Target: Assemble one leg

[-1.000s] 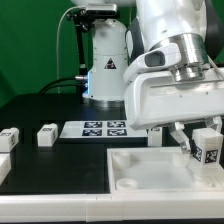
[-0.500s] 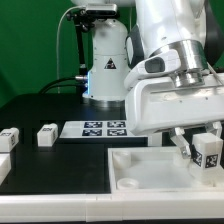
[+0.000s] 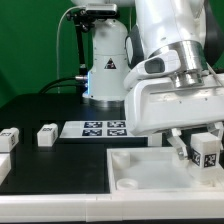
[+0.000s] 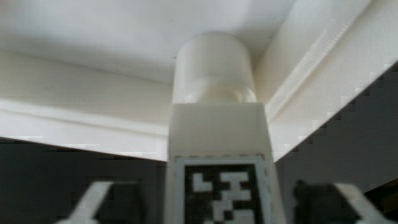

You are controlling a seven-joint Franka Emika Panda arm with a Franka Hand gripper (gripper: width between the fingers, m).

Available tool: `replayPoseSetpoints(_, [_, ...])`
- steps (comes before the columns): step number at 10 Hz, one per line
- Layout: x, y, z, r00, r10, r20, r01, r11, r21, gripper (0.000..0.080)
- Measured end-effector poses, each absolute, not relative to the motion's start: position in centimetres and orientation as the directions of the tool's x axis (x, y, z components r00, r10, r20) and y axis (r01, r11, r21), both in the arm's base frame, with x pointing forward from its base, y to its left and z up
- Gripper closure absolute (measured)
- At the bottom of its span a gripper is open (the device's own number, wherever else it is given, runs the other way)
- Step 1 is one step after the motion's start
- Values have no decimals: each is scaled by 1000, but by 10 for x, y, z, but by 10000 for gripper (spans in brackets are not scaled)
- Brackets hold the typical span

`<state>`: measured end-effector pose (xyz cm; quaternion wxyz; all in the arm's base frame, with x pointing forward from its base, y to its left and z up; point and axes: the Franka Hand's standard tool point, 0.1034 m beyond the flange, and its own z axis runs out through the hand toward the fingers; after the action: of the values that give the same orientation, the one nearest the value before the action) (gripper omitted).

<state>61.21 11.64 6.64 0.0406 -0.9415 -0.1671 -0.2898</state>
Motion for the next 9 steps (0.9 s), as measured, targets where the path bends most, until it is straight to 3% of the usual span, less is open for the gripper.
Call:
replayPoseSetpoints(1, [612,116,66,776,291,559,338,-941,20,264])
replayPoseSetpoints(2, [612,116,66,776,291,559,338,-941,20,185])
replayPoseSetpoints(3, [612,116,66,776,291,559,338,-941,20,160])
replayPoseSetpoints(9, [612,117,66,779,292,555,339,-941,19,151])
